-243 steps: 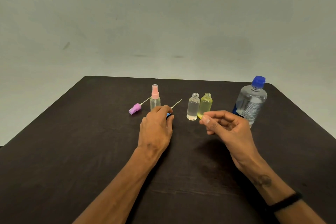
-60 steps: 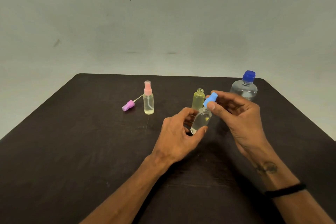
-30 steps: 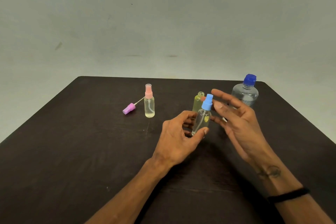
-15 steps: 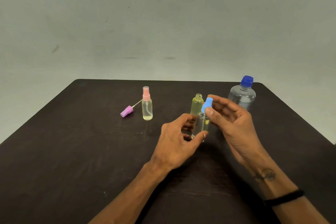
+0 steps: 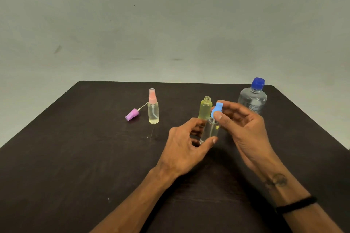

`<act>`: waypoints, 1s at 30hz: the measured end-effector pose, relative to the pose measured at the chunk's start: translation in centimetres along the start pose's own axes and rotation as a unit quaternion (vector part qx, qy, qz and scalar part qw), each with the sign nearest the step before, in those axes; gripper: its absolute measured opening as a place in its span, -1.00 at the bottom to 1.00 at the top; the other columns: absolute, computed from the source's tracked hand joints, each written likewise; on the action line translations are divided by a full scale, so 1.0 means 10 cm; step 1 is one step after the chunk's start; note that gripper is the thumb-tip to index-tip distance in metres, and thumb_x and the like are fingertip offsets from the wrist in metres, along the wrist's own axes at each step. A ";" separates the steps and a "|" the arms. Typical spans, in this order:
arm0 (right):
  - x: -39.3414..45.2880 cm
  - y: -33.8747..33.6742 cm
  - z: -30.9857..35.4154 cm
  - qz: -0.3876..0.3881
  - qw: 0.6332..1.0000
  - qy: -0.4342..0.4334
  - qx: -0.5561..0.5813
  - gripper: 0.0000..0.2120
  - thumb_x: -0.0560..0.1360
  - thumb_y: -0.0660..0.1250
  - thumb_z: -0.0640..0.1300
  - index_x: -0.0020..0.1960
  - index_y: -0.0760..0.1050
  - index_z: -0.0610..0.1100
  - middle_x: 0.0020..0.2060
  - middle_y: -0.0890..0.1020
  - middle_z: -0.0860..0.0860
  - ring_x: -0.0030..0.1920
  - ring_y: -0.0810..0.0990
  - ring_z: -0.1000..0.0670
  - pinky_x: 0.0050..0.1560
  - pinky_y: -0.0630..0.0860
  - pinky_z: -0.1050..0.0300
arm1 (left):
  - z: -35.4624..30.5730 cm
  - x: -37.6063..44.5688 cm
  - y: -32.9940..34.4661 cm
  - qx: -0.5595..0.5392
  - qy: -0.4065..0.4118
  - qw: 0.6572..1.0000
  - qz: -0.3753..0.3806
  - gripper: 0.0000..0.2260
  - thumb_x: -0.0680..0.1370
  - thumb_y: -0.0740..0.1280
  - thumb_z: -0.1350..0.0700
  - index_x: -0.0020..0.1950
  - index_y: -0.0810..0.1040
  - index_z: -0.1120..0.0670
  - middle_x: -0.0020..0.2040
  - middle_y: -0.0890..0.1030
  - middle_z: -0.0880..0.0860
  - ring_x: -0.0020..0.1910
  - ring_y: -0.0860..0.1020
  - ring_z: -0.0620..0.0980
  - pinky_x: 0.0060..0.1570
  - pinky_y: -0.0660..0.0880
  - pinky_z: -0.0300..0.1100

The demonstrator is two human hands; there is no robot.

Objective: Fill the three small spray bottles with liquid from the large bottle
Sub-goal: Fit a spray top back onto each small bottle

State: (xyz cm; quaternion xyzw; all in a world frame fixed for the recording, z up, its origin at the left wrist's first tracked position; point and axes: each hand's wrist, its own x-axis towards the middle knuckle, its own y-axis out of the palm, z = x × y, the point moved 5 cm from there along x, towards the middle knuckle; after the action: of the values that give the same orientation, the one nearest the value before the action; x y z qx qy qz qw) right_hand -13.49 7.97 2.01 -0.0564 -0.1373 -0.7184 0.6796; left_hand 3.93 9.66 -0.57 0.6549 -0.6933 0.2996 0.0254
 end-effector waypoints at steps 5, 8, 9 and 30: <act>0.00 -0.02 0.00 -0.014 1.000 -0.007 -0.002 -0.47 0.26 0.62 -0.08 0.22 0.68 -0.07 0.09 0.78 0.01 0.17 0.75 0.01 0.22 0.67 0.05 | 0.00 0.00 0.02 -0.004 -0.004 1.000 0.006 -0.59 0.53 0.55 -0.03 0.34 0.58 -0.02 0.05 0.64 -0.25 0.10 0.64 -0.30 0.02 0.61 -0.40; -0.01 0.03 0.02 0.021 0.999 0.011 0.047 -0.43 0.34 0.57 -0.11 0.35 0.61 -0.09 0.17 0.76 -0.05 0.25 0.72 -0.04 0.28 0.66 0.00 | 0.02 0.00 0.00 -0.023 -0.012 0.999 -0.018 -0.63 0.52 0.58 0.02 0.29 0.61 0.00 0.01 0.69 -0.21 0.04 0.68 -0.26 -0.01 0.61 -0.38; -0.01 0.04 0.02 0.030 0.998 0.016 0.055 -0.45 0.37 0.54 -0.12 0.36 0.60 -0.09 0.18 0.76 -0.04 0.26 0.72 -0.04 0.30 0.65 -0.01 | 0.03 0.00 0.00 -0.025 -0.014 0.999 -0.023 -0.63 0.51 0.58 0.02 0.28 0.62 0.02 0.02 0.70 -0.18 0.04 0.68 -0.25 -0.01 0.62 -0.37; 0.00 0.03 -0.01 0.050 0.995 0.039 0.073 -0.49 0.45 0.49 -0.23 0.39 0.57 -0.12 0.16 0.77 -0.12 0.24 0.73 -0.07 0.25 0.67 0.03 | 0.01 0.00 0.00 -0.009 -0.006 1.000 -0.009 -0.62 0.51 0.58 0.01 0.30 0.61 -0.02 0.00 0.65 -0.27 0.06 0.65 -0.33 -0.04 0.58 -0.45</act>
State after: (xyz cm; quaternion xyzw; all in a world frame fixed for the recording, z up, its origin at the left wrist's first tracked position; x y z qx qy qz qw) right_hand -13.23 7.99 1.98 0.0148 -0.1596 -0.6730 0.7220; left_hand 3.97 9.61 -0.63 0.6631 -0.6899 0.2888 0.0297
